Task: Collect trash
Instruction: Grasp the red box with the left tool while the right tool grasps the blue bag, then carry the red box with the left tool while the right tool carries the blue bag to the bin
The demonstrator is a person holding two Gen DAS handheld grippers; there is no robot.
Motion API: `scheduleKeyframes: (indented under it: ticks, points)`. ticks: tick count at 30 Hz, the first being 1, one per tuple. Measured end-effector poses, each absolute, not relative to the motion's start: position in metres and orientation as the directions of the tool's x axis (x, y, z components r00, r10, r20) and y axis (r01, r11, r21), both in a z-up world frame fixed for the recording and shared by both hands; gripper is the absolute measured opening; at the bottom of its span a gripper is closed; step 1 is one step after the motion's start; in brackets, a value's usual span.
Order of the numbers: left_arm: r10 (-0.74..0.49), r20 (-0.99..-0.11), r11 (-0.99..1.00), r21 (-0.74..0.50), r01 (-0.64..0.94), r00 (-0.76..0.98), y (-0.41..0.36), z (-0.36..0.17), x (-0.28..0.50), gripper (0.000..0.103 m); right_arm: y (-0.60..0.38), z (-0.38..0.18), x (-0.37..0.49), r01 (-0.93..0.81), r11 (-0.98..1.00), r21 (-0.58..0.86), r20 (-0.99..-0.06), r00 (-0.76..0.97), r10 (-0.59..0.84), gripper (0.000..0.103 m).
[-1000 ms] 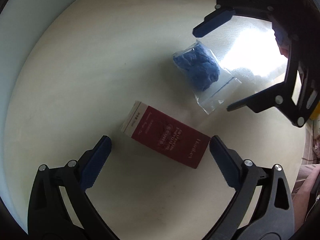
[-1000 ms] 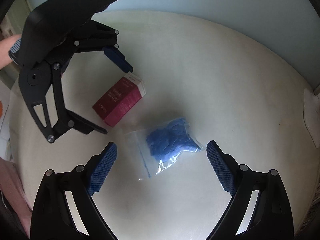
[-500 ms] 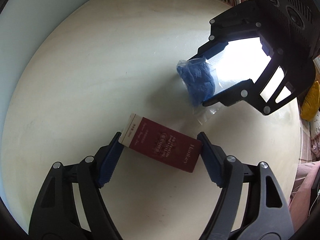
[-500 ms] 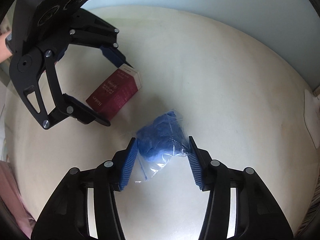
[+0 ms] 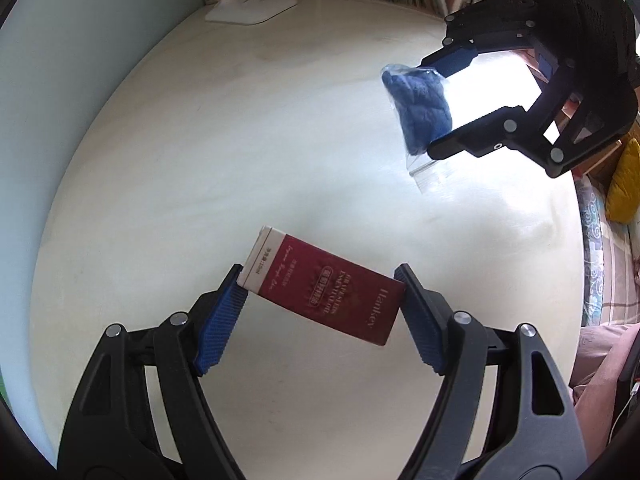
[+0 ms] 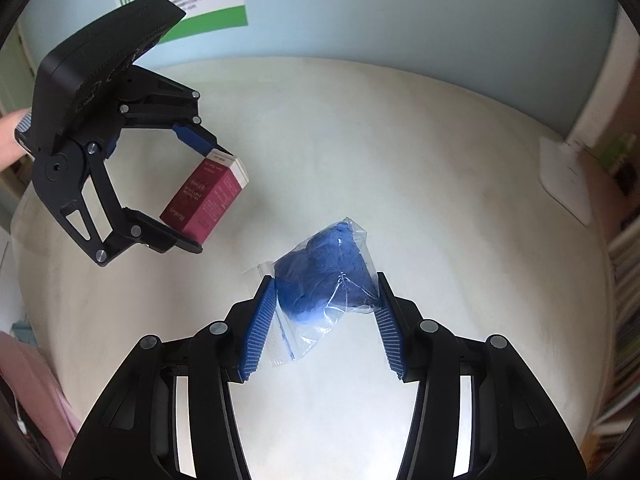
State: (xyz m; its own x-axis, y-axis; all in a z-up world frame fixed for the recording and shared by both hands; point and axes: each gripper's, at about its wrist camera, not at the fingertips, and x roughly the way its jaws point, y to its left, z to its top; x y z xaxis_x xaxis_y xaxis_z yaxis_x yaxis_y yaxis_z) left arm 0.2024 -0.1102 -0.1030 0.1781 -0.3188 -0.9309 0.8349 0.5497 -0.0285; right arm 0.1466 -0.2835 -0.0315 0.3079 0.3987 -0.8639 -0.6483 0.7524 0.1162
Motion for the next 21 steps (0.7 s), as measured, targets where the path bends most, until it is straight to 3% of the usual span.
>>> scheduleKeyframes:
  ticks: [12,21]
  points:
    - [-0.348,-0.921,0.355,0.044,0.934,0.175,-0.230,-0.080,0.138,0.072,-0.385,-0.008,0.050,-0.436,0.895,0.096,-0.836,0.453,0.310,0.050]
    - [-0.400,-0.914,0.107,0.030,0.994,0.071,-0.312,-0.075,0.036,0.072,-0.464,-0.001,-0.063,-0.195,0.974,0.112,-0.839,0.508,0.198,0.050]
